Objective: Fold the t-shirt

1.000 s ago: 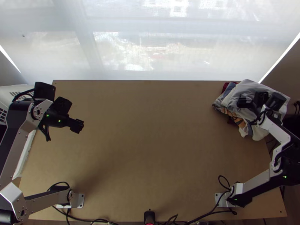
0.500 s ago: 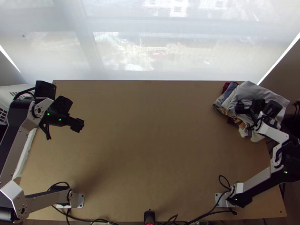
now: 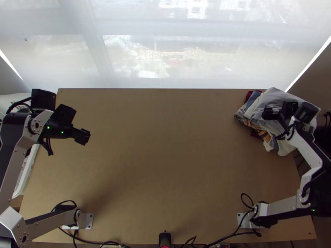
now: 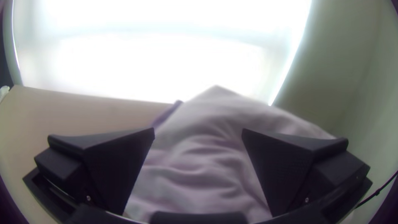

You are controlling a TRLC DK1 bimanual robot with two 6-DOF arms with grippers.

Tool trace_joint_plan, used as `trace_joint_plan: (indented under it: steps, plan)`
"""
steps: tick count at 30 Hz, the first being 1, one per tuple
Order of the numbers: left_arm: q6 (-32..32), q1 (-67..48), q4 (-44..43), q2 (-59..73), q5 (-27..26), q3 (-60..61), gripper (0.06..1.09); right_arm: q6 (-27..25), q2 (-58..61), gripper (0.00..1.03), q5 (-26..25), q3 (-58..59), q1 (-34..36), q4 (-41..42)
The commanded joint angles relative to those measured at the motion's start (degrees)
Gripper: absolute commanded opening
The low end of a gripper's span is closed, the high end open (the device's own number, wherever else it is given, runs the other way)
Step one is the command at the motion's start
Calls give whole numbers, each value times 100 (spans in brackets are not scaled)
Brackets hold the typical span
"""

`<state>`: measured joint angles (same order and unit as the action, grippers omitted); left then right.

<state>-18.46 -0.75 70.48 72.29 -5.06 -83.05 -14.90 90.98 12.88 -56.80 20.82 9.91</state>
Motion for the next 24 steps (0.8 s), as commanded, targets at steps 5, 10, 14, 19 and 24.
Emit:
trace_joint_plan:
  steps: [5,10,14,19,24]
  plan:
    - [193,365,-913,-910,-13,60,104,611,-2084,98,-577,-288,-1291,-1264]
    - [615,787,-1414,-1508,-48,315,104,918,-2761,98,-629,-218,-1906,-2239]
    - [580,954,-2249,-2536,-188,1194,104,936,-3763,98,-629,432,-2785,-2433]
    - [826,1025,-3268,-4496,-232,2847,104,857,-4484,98,-1447,854,-3761,-2898]
    - [1740,1701,-4490,-7291,620,4613,104,1358,-5582,98,-2343,2032,-3901,-1791]
